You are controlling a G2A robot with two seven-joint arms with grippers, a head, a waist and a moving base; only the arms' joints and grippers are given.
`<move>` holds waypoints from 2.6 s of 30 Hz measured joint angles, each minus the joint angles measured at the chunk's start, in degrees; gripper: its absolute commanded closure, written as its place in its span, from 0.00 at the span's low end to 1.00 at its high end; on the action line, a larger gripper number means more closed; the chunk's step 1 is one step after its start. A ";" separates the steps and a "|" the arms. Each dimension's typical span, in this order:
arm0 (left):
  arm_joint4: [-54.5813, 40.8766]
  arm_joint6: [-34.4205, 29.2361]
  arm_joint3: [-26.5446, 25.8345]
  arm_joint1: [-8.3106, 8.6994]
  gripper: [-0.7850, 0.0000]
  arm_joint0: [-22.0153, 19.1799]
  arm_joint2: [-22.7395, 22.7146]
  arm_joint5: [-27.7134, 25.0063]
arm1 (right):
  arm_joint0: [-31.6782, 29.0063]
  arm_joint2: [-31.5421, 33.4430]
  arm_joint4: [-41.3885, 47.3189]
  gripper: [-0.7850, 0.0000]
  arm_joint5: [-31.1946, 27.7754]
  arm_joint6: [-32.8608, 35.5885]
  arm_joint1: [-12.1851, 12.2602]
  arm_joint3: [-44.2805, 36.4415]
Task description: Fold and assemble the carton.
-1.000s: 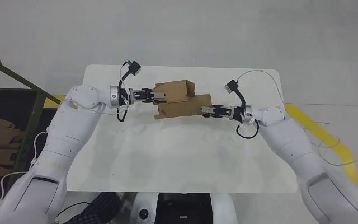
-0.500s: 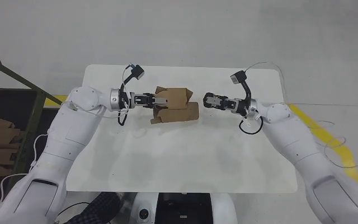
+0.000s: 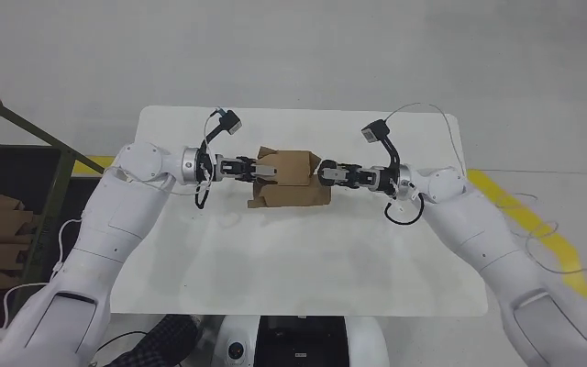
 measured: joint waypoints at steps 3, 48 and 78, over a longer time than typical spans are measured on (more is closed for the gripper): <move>-1.32 -1.38 0.55 -0.05 1.00 -0.27 0.06 0.22 | 0.58 -0.90 0.30 0.46 0.12 0.12 -0.30 0.59; -3.75 -4.10 2.91 -1.46 1.00 -1.47 3.12 0.76 | 2.78 -6.29 4.82 0.73 0.56 0.56 -3.66 3.69; -8.24 -5.82 3.10 -1.35 0.00 -1.24 0.46 1.18 | 3.07 -6.29 2.92 1.00 1.12 1.11 -4.20 6.78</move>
